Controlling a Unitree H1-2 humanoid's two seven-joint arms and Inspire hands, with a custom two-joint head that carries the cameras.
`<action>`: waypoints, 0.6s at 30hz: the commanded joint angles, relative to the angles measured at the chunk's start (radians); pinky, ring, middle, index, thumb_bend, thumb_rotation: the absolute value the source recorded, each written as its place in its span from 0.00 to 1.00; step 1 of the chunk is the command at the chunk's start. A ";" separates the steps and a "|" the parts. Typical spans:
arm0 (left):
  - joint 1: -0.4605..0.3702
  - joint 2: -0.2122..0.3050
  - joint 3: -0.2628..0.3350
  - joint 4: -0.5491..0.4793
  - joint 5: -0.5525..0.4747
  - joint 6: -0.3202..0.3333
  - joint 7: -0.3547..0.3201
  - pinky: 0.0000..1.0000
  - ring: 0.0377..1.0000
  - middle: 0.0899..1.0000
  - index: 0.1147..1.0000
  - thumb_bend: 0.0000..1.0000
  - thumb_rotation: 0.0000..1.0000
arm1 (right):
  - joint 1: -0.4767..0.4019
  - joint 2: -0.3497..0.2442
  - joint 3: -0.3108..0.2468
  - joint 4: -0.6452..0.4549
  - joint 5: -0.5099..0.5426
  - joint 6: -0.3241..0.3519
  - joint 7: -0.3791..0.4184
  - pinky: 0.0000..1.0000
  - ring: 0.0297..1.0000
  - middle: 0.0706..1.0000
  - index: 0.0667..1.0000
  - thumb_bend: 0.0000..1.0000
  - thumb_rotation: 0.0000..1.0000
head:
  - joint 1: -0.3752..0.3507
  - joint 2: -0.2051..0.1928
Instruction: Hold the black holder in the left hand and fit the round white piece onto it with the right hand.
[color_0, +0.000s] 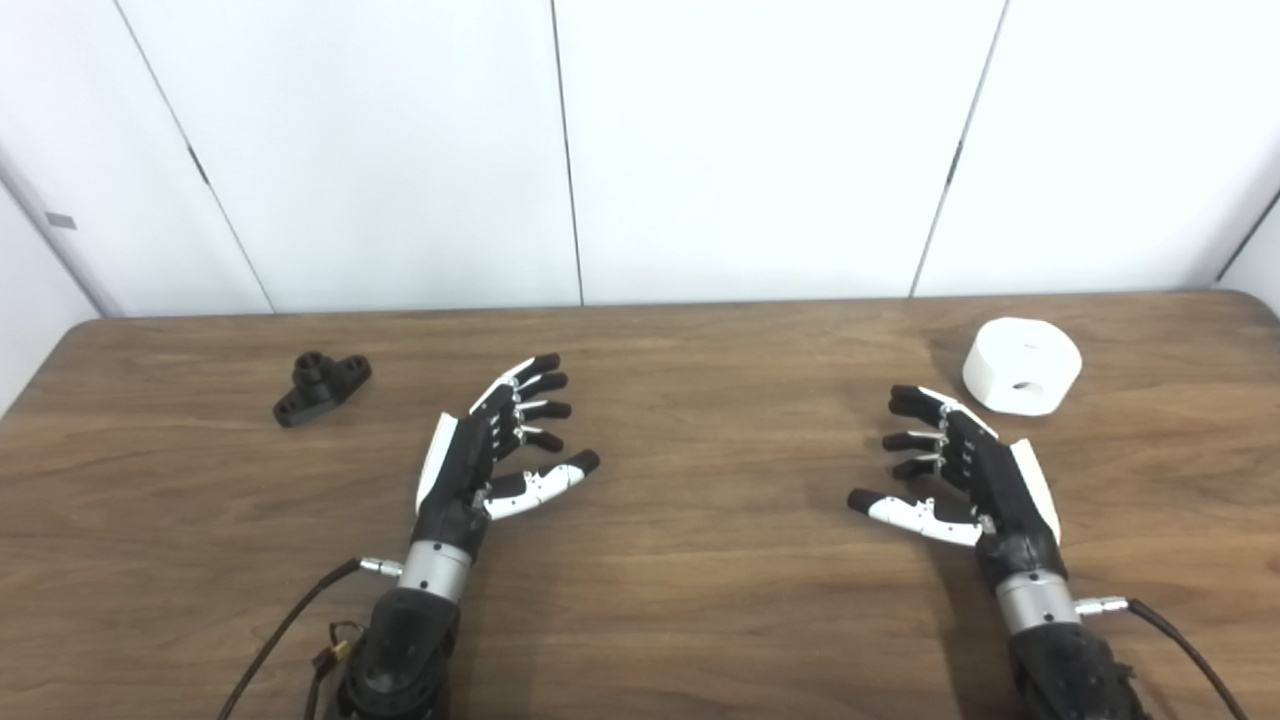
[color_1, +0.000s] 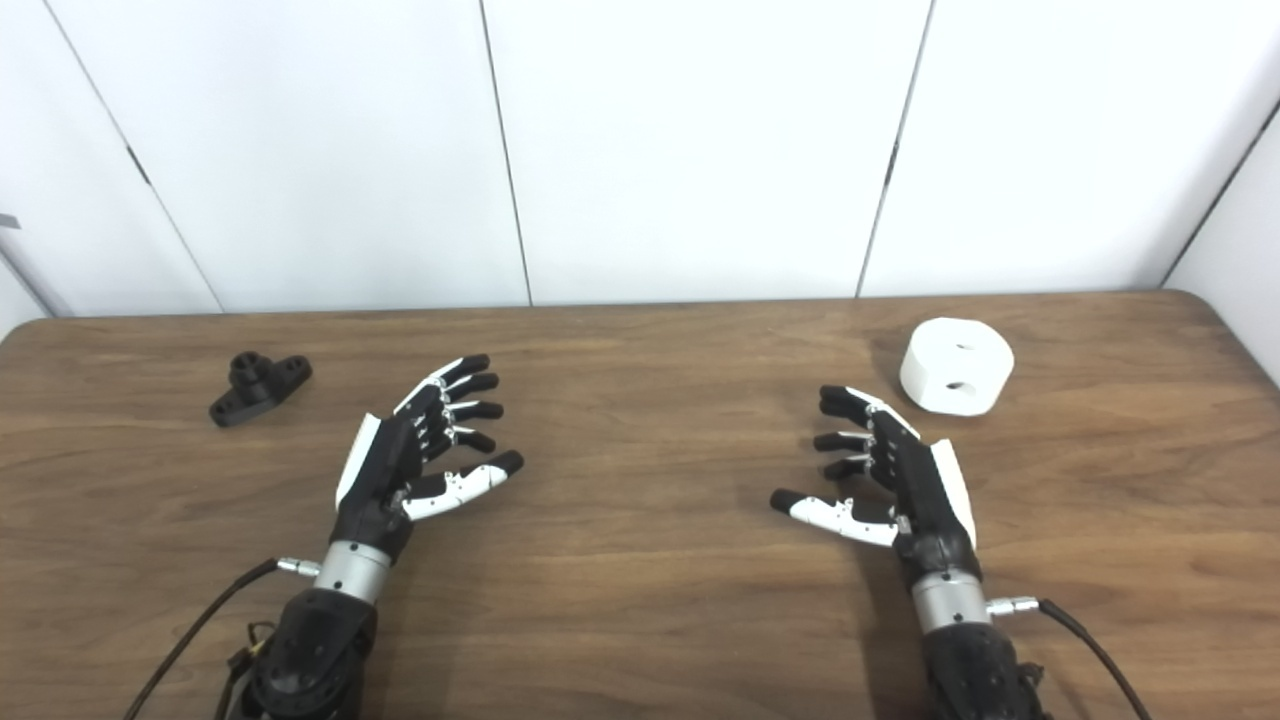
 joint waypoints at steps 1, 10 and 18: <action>0.022 -0.013 -0.011 0.040 -0.009 -0.035 0.000 0.55 0.71 0.79 0.81 0.70 0.00 | -0.021 -0.002 -0.001 -0.026 -0.002 -0.042 -0.008 0.53 0.65 0.77 0.75 0.76 0.00 | 0.000 0.000; 0.022 -0.011 -0.014 0.035 0.000 -0.029 0.002 0.54 0.69 0.79 0.79 0.69 0.00 | -0.019 -0.003 0.000 -0.030 0.000 -0.040 -0.003 0.53 0.66 0.78 0.76 0.76 0.00 | 0.015 0.002; 0.019 -0.036 -0.034 0.041 0.022 -0.018 0.014 0.56 0.71 0.80 0.79 0.70 0.00 | -0.023 -0.036 -0.024 0.014 0.055 -0.087 0.022 0.52 0.64 0.78 0.75 0.76 0.00 | 0.209 -0.031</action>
